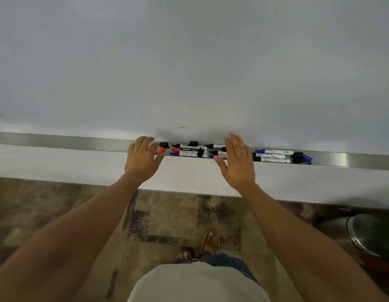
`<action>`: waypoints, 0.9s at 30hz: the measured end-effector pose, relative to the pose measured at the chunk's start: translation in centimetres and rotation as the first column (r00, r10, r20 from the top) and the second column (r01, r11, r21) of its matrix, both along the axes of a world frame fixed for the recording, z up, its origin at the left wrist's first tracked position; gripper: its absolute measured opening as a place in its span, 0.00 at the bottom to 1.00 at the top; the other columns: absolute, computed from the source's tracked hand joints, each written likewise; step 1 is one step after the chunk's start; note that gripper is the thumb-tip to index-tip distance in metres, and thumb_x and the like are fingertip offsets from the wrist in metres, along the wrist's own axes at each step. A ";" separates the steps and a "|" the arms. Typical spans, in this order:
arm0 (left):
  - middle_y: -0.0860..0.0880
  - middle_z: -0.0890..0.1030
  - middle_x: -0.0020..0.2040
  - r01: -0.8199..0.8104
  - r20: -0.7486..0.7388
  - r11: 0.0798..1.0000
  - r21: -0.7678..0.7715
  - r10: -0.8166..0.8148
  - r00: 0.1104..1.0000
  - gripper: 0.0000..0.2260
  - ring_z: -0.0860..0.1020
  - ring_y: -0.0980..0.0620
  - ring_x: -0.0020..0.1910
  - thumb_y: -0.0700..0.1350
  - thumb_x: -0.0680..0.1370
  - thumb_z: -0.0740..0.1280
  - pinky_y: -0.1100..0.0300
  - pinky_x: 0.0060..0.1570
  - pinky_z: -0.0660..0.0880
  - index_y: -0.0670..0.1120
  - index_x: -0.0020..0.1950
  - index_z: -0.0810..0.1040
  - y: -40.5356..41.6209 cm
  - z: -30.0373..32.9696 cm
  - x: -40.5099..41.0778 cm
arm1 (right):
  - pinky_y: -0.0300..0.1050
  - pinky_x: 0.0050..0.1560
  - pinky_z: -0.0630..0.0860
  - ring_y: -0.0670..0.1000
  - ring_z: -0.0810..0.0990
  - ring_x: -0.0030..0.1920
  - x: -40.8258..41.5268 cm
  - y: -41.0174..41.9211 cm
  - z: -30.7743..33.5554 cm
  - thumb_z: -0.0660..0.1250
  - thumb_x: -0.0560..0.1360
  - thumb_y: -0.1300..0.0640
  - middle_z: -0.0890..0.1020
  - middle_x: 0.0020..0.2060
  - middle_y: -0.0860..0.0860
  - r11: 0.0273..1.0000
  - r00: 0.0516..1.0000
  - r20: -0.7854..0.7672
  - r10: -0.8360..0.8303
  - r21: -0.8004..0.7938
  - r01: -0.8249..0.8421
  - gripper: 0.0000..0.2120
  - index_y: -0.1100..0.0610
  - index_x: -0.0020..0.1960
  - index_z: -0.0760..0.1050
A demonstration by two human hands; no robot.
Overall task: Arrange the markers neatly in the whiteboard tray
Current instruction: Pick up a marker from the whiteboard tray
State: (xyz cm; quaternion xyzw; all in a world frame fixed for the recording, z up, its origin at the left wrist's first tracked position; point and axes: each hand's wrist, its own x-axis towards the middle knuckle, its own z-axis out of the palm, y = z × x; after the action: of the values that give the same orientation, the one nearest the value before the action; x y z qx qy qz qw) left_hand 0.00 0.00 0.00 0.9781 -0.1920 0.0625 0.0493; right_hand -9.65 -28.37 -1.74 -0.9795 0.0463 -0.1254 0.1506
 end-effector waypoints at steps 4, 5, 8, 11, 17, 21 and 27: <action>0.44 0.76 0.62 -0.045 -0.070 0.998 0.043 0.048 0.996 0.17 0.68 0.43 0.64 0.56 0.79 0.60 0.46 0.59 0.66 0.47 0.58 0.80 -0.9 -1.1 0.3 | 0.57 0.68 0.65 0.58 0.68 0.68 1.0 0.6 -1.2 0.55 0.80 0.43 0.72 0.67 0.57 0.999 0.999 -0.043 0.031 0.015 -0.031 0.26 0.59 0.71 0.65; 0.45 0.76 0.62 -0.062 -0.087 0.997 0.053 0.066 0.994 0.17 0.69 0.43 0.63 0.56 0.79 0.60 0.46 0.59 0.67 0.47 0.58 0.79 -1.2 -1.3 0.3 | 0.56 0.64 0.67 0.58 0.71 0.64 1.4 0.7 -1.4 0.57 0.81 0.45 0.75 0.64 0.57 0.999 0.998 -0.049 0.047 0.001 -0.047 0.23 0.59 0.69 0.68; 0.46 0.77 0.62 -0.104 -0.125 0.994 0.042 0.108 0.986 0.15 0.69 0.43 0.63 0.55 0.80 0.59 0.46 0.58 0.67 0.48 0.59 0.78 -1.7 -1.6 0.7 | 0.54 0.58 0.70 0.58 0.75 0.58 2.6 1.0 -1.5 0.62 0.79 0.56 0.79 0.57 0.56 0.993 0.993 -0.046 0.110 -0.031 -0.112 0.15 0.60 0.64 0.73; 0.47 0.77 0.63 -0.104 -0.166 0.990 0.092 0.119 0.979 0.15 0.70 0.42 0.61 0.52 0.81 0.57 0.46 0.57 0.67 0.49 0.62 0.77 -2.2 -1.8 1.2 | 0.51 0.54 0.70 0.57 0.74 0.56 3.8 1.5 -1.4 0.63 0.74 0.67 0.80 0.54 0.54 0.987 0.984 -0.096 0.151 -0.038 -0.156 0.15 0.59 0.59 0.76; 0.47 0.81 0.54 -0.095 -0.209 0.993 0.068 0.107 0.972 0.13 0.71 0.43 0.54 0.49 0.81 0.57 0.50 0.50 0.66 0.52 0.59 0.79 -2.8 -2.1 2.2 | 0.50 0.55 0.67 0.57 0.72 0.57 5.3 2.7 -1.1 0.62 0.69 0.71 0.79 0.55 0.54 0.975 0.960 -0.202 0.195 -0.065 -0.212 0.21 0.59 0.60 0.76; 0.45 0.81 0.51 -0.117 -0.235 0.992 0.041 0.123 0.964 0.12 0.72 0.43 0.51 0.44 0.80 0.59 0.51 0.48 0.65 0.52 0.58 0.79 -2.7 -2.2 2.7 | 0.51 0.54 0.69 0.57 0.72 0.55 5.8 3.3 -1.1 0.62 0.69 0.71 0.79 0.53 0.55 0.979 0.960 -0.223 0.172 -0.067 -0.191 0.17 0.60 0.55 0.77; 0.45 0.83 0.46 -0.127 -0.221 0.992 -0.016 0.120 0.968 0.12 0.74 0.43 0.47 0.40 0.79 0.60 0.53 0.46 0.63 0.50 0.56 0.80 -2.6 -2.7 3.5 | 0.52 0.53 0.70 0.59 0.74 0.54 6.2 4.2 -1.3 0.62 0.74 0.68 0.82 0.51 0.57 0.990 0.968 -0.222 0.121 -0.043 -0.133 0.12 0.61 0.56 0.76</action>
State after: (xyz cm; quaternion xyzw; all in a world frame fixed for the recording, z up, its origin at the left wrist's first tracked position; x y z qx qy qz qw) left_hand 3.46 -2.65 -2.72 0.9882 -0.1233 -0.0403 0.0810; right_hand -3.46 -24.20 -3.02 -0.9922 -0.0040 -0.0084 0.1242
